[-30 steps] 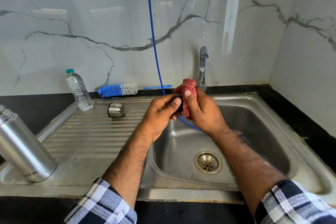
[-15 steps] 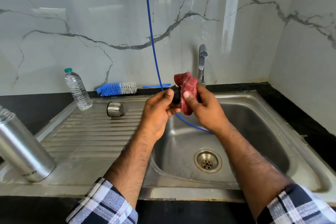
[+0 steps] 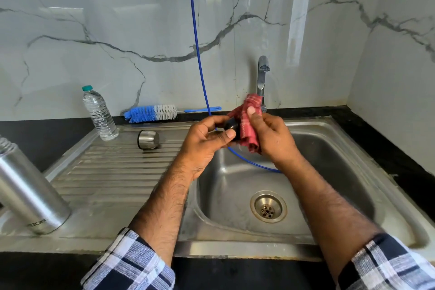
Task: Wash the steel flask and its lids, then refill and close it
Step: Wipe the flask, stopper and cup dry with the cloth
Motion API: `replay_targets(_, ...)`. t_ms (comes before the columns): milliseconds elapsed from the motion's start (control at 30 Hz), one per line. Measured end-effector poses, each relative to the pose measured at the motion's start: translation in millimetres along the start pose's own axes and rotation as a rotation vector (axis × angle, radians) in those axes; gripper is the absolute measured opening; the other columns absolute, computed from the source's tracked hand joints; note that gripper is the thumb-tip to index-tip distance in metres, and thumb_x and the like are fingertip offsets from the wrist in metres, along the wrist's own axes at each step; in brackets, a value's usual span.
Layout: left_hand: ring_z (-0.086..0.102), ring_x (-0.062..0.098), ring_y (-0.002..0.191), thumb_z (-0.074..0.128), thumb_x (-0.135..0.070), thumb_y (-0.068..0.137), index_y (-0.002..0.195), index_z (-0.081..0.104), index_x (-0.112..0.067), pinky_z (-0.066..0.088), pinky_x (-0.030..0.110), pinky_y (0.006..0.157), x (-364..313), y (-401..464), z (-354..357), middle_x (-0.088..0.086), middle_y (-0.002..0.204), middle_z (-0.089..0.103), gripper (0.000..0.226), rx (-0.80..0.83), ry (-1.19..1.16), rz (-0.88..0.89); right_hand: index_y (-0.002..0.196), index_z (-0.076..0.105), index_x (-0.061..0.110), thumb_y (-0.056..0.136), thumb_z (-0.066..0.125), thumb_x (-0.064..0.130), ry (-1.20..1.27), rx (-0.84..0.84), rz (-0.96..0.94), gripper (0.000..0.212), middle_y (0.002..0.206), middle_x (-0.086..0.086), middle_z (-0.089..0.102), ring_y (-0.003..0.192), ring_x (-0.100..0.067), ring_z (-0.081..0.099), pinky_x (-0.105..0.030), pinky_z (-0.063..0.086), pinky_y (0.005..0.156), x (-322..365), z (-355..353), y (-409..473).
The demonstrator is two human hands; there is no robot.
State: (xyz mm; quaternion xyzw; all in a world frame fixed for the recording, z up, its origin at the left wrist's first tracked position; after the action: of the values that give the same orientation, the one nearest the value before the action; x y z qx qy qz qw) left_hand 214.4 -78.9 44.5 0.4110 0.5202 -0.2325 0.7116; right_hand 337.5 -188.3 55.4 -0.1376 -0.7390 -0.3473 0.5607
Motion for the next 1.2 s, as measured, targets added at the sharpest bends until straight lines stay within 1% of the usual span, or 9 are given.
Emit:
replay_targets(67, 0.074, 0.039, 0.102, 0.081, -0.009, 0.08, 0.124, 0.069, 0.0, 0.062, 0.053, 0.093, 1.7, -0.4, 0.6, 0.026, 0.118, 0.073, 0.046, -0.055, 0.03, -0.026, 0.102, 0.08, 0.012, 0.108, 0.052, 0.053, 0.105, -0.071, 0.074, 0.05, 0.087, -0.014, 0.08, 0.082, -0.031, 0.078, -0.045, 0.064, 0.078, -8.0, -5.9, -0.8)
replay_targets(200, 0.075, 0.023, 0.086, 0.087, -0.018, 0.07, 0.106, 0.072, -0.009, 0.058, 0.035, 0.073, 2.8, -0.6, -16.4, 0.009, 0.094, 0.08, 0.039, -0.243, 0.034, -0.066, 0.129, 0.07, 0.011, 0.108, 0.061, 0.021, 0.25, -0.076, -0.102, 0.025, 0.102, -0.005, 0.078, 0.089, -0.015, 0.073, -0.03, 0.059, 0.075, 8.5, -2.1, -4.6)
replay_targets(267, 0.075, 0.027, 0.087, 0.085, -0.017, 0.075, 0.114, 0.067, -0.008, 0.058, 0.038, 0.076, 6.4, -0.8, -20.7, 0.015, 0.1, 0.078, 0.045, -0.273, -0.122, -0.091, 0.139, 0.065, 0.011, 0.104, 0.066, 0.01, 0.206, -0.036, -0.209, 0.036, 0.119, -0.004, 0.076, 0.108, -0.017, 0.073, -0.034, 0.06, 0.092, 18.4, 3.2, -5.7)
replay_targets(367, 0.074, 0.027, 0.091, 0.078, -0.01, 0.087, 0.131, 0.063, -0.014, 0.061, 0.04, 0.084, 8.5, 1.0, -16.6, 0.013, 0.109, 0.077, 0.047, -0.241, -0.315, -0.115, 0.143, 0.065, 0.019, 0.095, 0.076, 0.018, -0.014, -0.029, -0.247, 0.049, 0.125, -0.001, 0.068, 0.116, -0.017, 0.068, -0.044, 0.056, 0.105, 18.0, 7.3, -4.9)
replay_targets(567, 0.072, 0.02, 0.088, 0.075, -0.017, 0.093, 0.099, 0.07, -0.02, 0.054, 0.036, 0.081, 20.2, -5.9, -14.8, 0.006, 0.098, 0.077, 0.009, -0.247, -0.124, -0.244, 0.16, 0.044, 0.028, 0.086, 0.088, 0.03, -0.308, 0.045, -0.262, 0.086, 0.135, 0.005, 0.055, 0.128, -0.008, 0.059, -0.027, 0.05, 0.112, 17.1, 18.7, -11.0)
replay_targets(733, 0.067, 0.02, 0.084, 0.086, -0.044, 0.081, 0.095, 0.075, -0.015, 0.05, 0.033, 0.072, 14.7, -4.7, -18.2, 0.007, 0.094, 0.076, 0.034, -0.241, -0.084, -0.239, 0.149, 0.06, 0.032, 0.08, 0.094, 0.023, -0.192, 0.078, -0.266, 0.077, 0.127, 0.016, 0.063, 0.12, -0.009, 0.064, -0.05, 0.061, 0.098, 19.9, 8.9, -8.7)
replay_targets(900, 0.066, 0.022, 0.063, 0.084, -0.031, 0.077, 0.113, 0.072, -0.002, 0.056, 0.033, 0.062, 11.6, -5.8, -22.4, 0.016, 0.087, 0.076, 0.047, -0.192, -0.053, -0.235, 0.143, 0.064, 0.026, 0.071, 0.097, 0.029, -0.208, 0.193, -0.225, 0.079, 0.126, 0.011, 0.072, 0.116, -0.009, 0.069, -0.042, 0.057, 0.105, 18.2, 4.2, -6.2)
replay_targets(1100, 0.075, 0.023, 0.073, 0.066, -0.017, 0.103, 0.106, 0.075, -0.005, 0.065, 0.035, 0.072, 21.8, -6.3, -18.0, 0.017, 0.093, 0.079, 0.016, -0.19, -0.097, -0.284, 0.133, 0.07, 0.025, 0.075, 0.096, 0.029, -0.273, 0.009, -0.285, 0.064, 0.116, 0.013, 0.075, 0.106, -0.008, 0.072, -0.046, 0.06, 0.094, 18.8, -8.6, -3.3)
replay_targets(1200, 0.077, 0.028, 0.083, 0.064, -0.013, 0.103, 0.106, 0.073, -0.003, 0.065, 0.037, 0.075, 25.8, -5.6, -12.7, 0.018, 0.101, 0.079, 0.014, -0.181, -0.186, -0.311, 0.145, 0.063, 0.031, 0.075, 0.096, 0.038, -0.258, 0.109, -0.272, 0.077, 0.132, 0.014, 0.067, 0.12, -0.013, 0.067, -0.049, 0.062, 0.095, 17.4, 1.1, -3.4)
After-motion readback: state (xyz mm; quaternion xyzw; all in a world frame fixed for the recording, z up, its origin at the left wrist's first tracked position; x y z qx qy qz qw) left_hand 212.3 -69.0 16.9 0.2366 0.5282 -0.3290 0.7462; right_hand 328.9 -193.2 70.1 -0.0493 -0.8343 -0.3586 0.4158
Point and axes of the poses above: each hand's wrist, its own y-axis towards the middle knuckle, its own z-axis out of the palm, x = y × z, the point moved 10 cm from there along y, towards the middle knuckle
